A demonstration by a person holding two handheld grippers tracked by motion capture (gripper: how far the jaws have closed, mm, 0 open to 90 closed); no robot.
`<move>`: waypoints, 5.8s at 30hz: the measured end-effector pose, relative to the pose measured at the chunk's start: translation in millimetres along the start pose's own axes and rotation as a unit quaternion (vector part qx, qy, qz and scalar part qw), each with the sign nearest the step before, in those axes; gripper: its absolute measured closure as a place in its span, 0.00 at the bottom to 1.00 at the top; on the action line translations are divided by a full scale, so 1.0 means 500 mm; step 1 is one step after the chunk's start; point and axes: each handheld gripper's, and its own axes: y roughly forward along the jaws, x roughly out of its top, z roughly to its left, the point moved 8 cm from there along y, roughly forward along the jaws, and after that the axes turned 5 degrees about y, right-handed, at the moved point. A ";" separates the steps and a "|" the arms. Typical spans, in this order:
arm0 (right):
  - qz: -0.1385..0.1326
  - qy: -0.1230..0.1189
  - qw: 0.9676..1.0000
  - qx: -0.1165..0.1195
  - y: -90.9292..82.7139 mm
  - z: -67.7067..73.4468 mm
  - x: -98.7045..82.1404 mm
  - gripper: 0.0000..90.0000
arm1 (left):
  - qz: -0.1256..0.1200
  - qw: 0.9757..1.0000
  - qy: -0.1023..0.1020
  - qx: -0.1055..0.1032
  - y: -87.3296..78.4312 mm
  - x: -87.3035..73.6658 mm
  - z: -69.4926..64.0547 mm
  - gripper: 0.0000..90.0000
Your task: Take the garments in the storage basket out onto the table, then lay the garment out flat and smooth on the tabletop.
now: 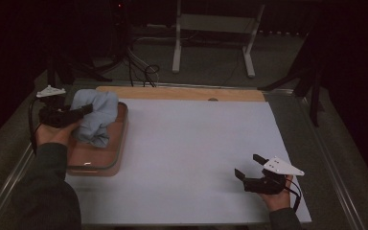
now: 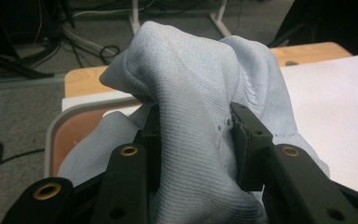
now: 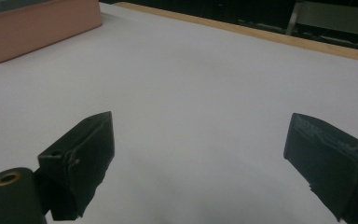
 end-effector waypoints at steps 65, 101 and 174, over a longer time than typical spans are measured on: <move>0.000 0.003 1.000 -0.001 -0.003 -0.001 0.001 0.10 | -0.013 0.991 0.042 -0.125 0.090 0.050 -0.222 0.71; -0.003 0.003 1.000 0.000 -0.004 -0.002 0.002 0.10 | -0.004 0.985 0.052 -0.167 0.169 0.014 -0.334 0.71; -0.001 0.007 1.000 0.000 -0.004 -0.003 0.000 0.10 | -0.045 0.988 0.058 -0.135 0.150 -0.075 -0.368 0.01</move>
